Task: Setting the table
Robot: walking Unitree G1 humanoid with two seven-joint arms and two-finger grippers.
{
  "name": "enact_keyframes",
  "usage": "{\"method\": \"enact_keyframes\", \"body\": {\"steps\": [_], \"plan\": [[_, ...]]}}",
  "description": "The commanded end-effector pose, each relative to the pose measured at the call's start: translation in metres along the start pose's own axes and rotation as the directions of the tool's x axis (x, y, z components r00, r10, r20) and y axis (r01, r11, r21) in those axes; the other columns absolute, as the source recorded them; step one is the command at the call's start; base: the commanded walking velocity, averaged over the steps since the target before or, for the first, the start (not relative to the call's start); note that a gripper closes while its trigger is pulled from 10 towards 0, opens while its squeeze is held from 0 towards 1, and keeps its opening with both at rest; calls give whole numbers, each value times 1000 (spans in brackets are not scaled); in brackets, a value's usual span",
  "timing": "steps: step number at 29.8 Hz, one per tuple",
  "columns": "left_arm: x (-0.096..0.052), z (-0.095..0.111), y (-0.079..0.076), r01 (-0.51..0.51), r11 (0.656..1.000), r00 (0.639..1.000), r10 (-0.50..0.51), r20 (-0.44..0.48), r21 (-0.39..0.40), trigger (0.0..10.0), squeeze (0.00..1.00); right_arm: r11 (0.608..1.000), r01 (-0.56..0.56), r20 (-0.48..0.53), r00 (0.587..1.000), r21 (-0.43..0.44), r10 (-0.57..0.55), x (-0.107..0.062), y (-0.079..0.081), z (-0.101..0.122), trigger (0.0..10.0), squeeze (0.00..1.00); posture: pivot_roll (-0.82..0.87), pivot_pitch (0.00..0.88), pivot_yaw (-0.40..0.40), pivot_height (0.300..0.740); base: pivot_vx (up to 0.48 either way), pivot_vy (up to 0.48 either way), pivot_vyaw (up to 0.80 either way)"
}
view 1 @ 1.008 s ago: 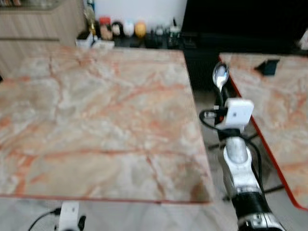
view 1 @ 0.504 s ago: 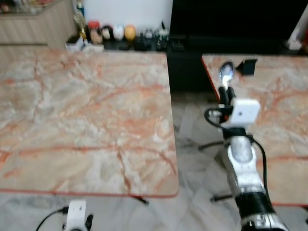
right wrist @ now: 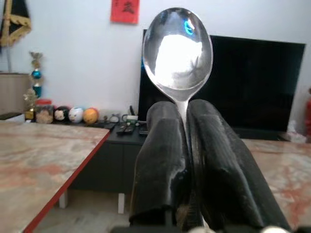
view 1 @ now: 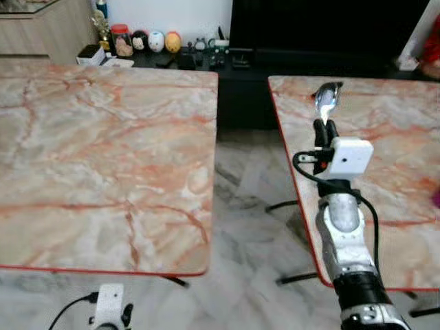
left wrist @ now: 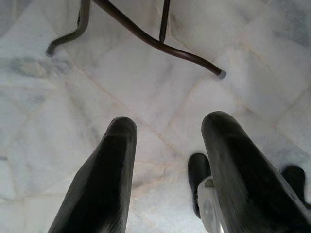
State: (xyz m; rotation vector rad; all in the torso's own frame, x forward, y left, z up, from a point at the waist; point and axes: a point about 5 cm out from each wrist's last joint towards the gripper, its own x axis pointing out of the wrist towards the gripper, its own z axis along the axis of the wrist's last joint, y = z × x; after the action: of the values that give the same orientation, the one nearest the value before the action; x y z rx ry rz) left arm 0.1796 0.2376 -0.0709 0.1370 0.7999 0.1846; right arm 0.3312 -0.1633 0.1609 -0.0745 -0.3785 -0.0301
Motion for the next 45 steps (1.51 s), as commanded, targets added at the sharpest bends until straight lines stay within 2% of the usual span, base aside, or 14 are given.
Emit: {"method": "enact_keyframes", "body": {"steps": [1,11,45], "plan": [[0,-1,-2,12,1000,1000,-12,-10,4,10000,0,1000,15,29,999,-7,-15,3,-6,6,10000,0,-32,0,-21,740,0,-274,0],[0,-1,-3,22,1000,1000,-21,-10,8,10000,0,1000,14,29,999,5,-14,2,0,6,10000,0,-28,0,-21,740,0,-275,0],[0,-1,-7,21,1000,1000,-21,-11,0,10000,0,1000,25,32,999,-9,-25,7,-5,10,10000,0,-30,0,-27,740,0,-276,0]]}}
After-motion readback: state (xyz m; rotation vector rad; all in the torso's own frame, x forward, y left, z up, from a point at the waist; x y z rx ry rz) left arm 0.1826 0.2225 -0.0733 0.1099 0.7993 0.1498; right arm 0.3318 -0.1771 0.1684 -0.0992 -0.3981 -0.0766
